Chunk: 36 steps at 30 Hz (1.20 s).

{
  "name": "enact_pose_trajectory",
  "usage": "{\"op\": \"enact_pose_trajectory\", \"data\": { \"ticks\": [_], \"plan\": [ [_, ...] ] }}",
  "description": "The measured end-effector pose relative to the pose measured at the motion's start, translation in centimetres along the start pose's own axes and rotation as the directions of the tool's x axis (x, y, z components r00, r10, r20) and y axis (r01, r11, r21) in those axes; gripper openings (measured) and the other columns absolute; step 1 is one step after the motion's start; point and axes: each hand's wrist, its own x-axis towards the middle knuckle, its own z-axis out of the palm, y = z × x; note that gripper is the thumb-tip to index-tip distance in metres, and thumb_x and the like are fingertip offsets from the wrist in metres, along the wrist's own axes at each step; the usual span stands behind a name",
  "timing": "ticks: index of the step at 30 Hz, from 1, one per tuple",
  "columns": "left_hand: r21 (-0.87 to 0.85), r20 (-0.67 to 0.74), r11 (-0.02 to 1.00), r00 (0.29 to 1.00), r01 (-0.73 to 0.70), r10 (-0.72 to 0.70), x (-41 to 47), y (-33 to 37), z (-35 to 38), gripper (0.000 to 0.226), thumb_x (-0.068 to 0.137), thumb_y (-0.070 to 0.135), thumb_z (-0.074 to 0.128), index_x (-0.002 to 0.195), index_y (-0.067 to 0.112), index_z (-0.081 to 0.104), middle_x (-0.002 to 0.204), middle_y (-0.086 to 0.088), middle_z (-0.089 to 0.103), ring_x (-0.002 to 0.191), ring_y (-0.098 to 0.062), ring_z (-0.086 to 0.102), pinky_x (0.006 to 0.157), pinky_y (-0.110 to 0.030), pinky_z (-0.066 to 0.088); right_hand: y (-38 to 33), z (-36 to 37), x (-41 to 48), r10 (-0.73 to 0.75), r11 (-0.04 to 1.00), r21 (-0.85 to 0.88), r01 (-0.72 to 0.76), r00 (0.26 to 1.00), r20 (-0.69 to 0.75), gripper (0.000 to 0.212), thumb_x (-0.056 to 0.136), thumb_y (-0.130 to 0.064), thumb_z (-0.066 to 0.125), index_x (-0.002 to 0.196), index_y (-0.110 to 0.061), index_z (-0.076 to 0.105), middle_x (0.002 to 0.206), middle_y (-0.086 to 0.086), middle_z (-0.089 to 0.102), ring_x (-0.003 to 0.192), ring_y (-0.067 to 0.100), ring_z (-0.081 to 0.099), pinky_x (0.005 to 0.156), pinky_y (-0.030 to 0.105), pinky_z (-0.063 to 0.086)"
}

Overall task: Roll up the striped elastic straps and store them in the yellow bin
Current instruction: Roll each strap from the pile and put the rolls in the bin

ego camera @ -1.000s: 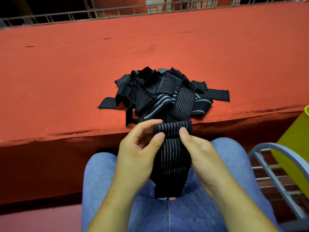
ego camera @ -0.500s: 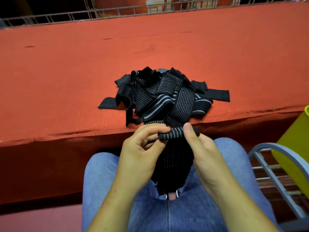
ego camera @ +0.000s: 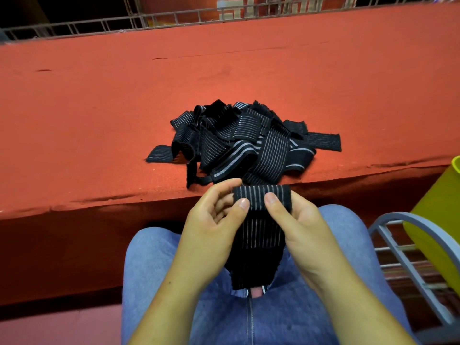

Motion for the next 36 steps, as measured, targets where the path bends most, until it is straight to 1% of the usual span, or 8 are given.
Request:
{"op": "enact_pose_trajectory", "data": {
  "ticks": [5,8,13,20,23,26,32,36],
  "plan": [
    [0.022,-0.019,0.999,0.999,-0.03,0.031,0.12,-0.2,-0.12,0.028,0.096,0.003,0.066,0.122,0.011,0.07,0.112,0.001,0.078,0.107,-0.013,0.073,0.094,-0.022,0.055,0.02,0.17,-0.2,0.002,1.0,-0.005,-0.002,1.0,0.025,0.032,0.094,-0.044,0.065,0.11,-0.019,0.078,0.109,0.004,0.081,0.107,0.017,0.076,0.095,0.037,0.056],
    [0.02,-0.017,1.0,1.0,-0.021,0.021,0.15,-0.27,-0.17,0.029,0.095,0.003,0.068,0.122,0.012,0.07,0.112,0.001,0.078,0.109,-0.014,0.073,0.094,-0.022,0.055,-0.08,0.2,-0.19,-0.036,0.999,-0.018,0.036,0.999,0.006,0.028,0.093,-0.043,0.065,0.105,-0.022,0.079,0.105,0.003,0.082,0.101,0.015,0.076,0.089,0.035,0.056],
    [0.037,0.02,0.999,1.0,-0.009,0.008,0.14,-0.57,-0.33,0.029,0.095,0.004,0.068,0.123,0.011,0.07,0.115,-0.002,0.077,0.112,-0.017,0.072,0.098,-0.027,0.055,0.22,0.02,-0.09,-0.063,0.997,-0.036,0.063,0.998,0.001,0.019,0.101,-0.038,0.067,0.105,-0.023,0.077,0.105,0.005,0.081,0.1,0.016,0.076,0.087,0.035,0.056],
    [0.027,-0.011,0.999,0.999,-0.035,0.035,0.07,-0.5,-0.27,0.026,0.095,0.001,0.068,0.119,0.011,0.071,0.111,-0.001,0.078,0.105,-0.015,0.073,0.091,-0.021,0.055,0.06,0.15,-0.2,0.04,0.999,0.032,-0.041,0.999,0.027,0.04,0.09,-0.045,0.064,0.112,-0.015,0.077,0.109,0.005,0.082,0.106,0.018,0.076,0.09,0.033,0.056],
    [0.036,-0.02,0.998,0.998,-0.053,0.053,0.05,-0.49,-0.42,0.026,0.095,0.001,0.068,0.118,0.013,0.071,0.113,-0.002,0.077,0.11,-0.016,0.072,0.097,-0.026,0.055,0.16,0.23,-0.23,0.09,0.995,0.045,-0.092,0.995,0.05,0.047,0.089,-0.048,0.062,0.117,-0.013,0.077,0.113,0.006,0.081,0.112,0.021,0.076,0.097,0.037,0.058],
    [0.048,-0.029,0.996,0.997,-0.077,0.078,0.02,-0.28,-0.47,0.027,0.095,0.001,0.069,0.117,0.016,0.071,0.113,-0.001,0.077,0.11,-0.015,0.072,0.096,-0.026,0.055,0.03,0.31,-0.32,0.117,0.992,0.047,-0.12,0.991,0.059,0.05,0.088,-0.051,0.061,0.119,-0.014,0.077,0.114,0.005,0.081,0.113,0.02,0.076,0.099,0.038,0.058],
    [0.055,-0.05,0.992,0.992,-0.109,0.112,0.02,-0.19,-0.5,0.03,0.094,-0.003,0.068,0.114,0.019,0.072,0.111,-0.002,0.077,0.108,-0.015,0.072,0.094,-0.026,0.055,-0.08,0.27,-0.33,0.163,0.986,0.03,-0.165,0.986,0.045,0.059,0.088,-0.07,0.066,0.114,-0.019,0.08,0.114,0.009,0.081,0.115,0.029,0.075,0.109,0.057,0.052],
    [0.075,-0.053,0.99,0.991,-0.116,0.12,0.01,-0.35,-0.55,0.031,0.093,-0.007,0.068,0.112,0.016,0.073,0.111,-0.003,0.077,0.11,-0.017,0.072,0.098,-0.031,0.055,-0.29,0.41,-0.41,0.169,0.985,0.031,-0.17,0.984,0.054,0.065,0.085,-0.075,0.064,0.115,-0.02,0.08,0.114,0.008,0.081,0.115,0.026,0.075,0.111,0.055,0.052]
  ]
}}
